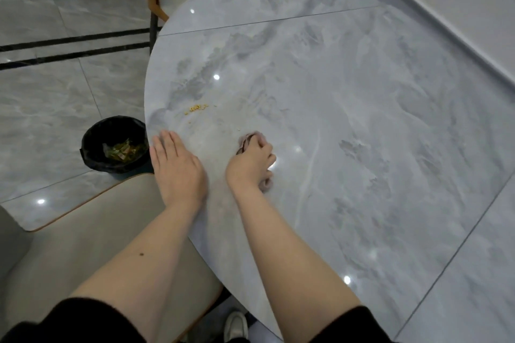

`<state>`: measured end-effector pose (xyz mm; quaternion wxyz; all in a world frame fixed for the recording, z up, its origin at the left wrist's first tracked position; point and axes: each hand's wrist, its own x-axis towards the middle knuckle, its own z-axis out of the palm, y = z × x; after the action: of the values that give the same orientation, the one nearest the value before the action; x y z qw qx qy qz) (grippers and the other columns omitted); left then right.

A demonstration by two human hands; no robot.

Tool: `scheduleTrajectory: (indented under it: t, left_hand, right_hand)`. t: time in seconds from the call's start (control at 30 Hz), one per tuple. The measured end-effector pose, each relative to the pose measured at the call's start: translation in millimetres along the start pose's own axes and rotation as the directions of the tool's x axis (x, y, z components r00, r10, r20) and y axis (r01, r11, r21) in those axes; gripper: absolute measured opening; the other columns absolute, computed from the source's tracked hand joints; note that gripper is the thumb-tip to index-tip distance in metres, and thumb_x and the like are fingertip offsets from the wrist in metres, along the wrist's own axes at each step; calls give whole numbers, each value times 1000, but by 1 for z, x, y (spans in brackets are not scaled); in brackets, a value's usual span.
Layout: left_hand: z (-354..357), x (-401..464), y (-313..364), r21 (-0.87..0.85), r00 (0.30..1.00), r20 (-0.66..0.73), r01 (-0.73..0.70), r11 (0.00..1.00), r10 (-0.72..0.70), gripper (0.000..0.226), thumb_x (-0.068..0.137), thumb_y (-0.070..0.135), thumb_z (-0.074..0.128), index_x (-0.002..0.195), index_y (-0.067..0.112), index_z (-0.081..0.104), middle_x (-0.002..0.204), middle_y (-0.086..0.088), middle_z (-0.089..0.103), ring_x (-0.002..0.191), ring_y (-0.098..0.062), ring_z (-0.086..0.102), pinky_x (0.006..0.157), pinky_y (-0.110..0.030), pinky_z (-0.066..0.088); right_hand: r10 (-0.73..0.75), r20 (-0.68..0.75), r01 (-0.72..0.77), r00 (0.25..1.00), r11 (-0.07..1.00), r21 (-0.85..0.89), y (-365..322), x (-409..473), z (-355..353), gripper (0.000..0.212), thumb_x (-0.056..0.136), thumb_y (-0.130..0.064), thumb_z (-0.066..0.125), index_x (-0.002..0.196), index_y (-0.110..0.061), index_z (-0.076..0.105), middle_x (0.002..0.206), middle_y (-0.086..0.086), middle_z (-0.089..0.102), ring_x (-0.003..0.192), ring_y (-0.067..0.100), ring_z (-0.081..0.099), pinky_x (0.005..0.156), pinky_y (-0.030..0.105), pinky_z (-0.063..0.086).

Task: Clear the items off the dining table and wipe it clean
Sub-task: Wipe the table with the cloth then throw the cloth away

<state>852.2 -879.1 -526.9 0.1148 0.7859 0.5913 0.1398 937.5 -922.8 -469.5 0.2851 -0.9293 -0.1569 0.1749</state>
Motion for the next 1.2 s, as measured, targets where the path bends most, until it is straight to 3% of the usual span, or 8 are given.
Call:
scheduleTrajectory:
  t: [0.17,0.33,0.43,0.6,0.7,0.77,0.97,1.2]
  left_hand:
    - [-5,-3,1,1,1000,24,-8,1000,8,59,94,18,31,146,-5,16,155,-20,16,145,-33,7,120,-41,2]
    - [-7,-4,1,-24,999,39,-9,1000,10,59,94,17,31,146,-6,15,154,-22,17,145,-33,9,120,-41,4]
    - [-5,-3,-2,-20,999,36,-16,1000,16,58,95,17,32,145,-7,16,153,-23,19,144,-34,11,120,-41,4]
    - [-6,-2,0,-51,1000,26,-17,999,18,58,94,16,33,144,-8,19,152,-24,21,143,-36,13,120,-41,4]
    - [-9,-2,2,-69,999,34,-4,998,7,57,95,17,31,145,-6,19,153,-22,20,144,-34,12,120,-41,4]
    - [-9,-1,2,-103,1000,30,-2,995,5,55,96,17,31,145,-6,21,154,-20,20,145,-32,12,120,-39,3]
    - [-12,11,-5,-225,999,-35,12,974,-20,47,96,9,32,139,-8,33,148,-22,33,140,-34,25,119,-39,14]
    - [-8,50,-15,-151,999,-49,10,989,-18,51,96,9,30,144,-7,23,153,-20,21,144,-31,14,120,-37,8]
  right_hand:
    - [128,-272,-131,954,991,8,61,-2,-79,40,92,-13,49,131,-26,49,138,6,39,121,31,35,94,43,33]
    - [445,-288,-482,848,874,-68,126,-28,-95,43,91,-5,45,132,-18,46,142,12,32,126,33,29,98,49,32]
    - [406,-270,-457,873,875,-162,94,-33,-58,51,86,-4,47,135,-16,39,139,10,32,123,31,31,91,49,36]
    - [185,-136,-212,973,951,-226,31,-22,-6,57,83,-1,50,136,-17,36,138,7,31,121,29,31,84,43,35]
    - [129,-31,-130,991,991,-34,18,-4,-23,43,88,-2,45,127,-19,45,136,6,33,122,28,32,87,39,35]
    - [119,-124,-111,985,992,66,24,15,-46,34,90,-9,45,122,-18,50,130,8,40,121,30,39,88,37,38]
    - [366,-213,-382,906,923,-38,48,48,-57,50,91,-10,49,138,-6,31,144,11,27,131,28,28,96,44,37]
    - [290,-282,-353,915,912,-208,-3,70,11,45,94,-9,43,138,-6,32,135,11,37,125,26,34,88,44,40]
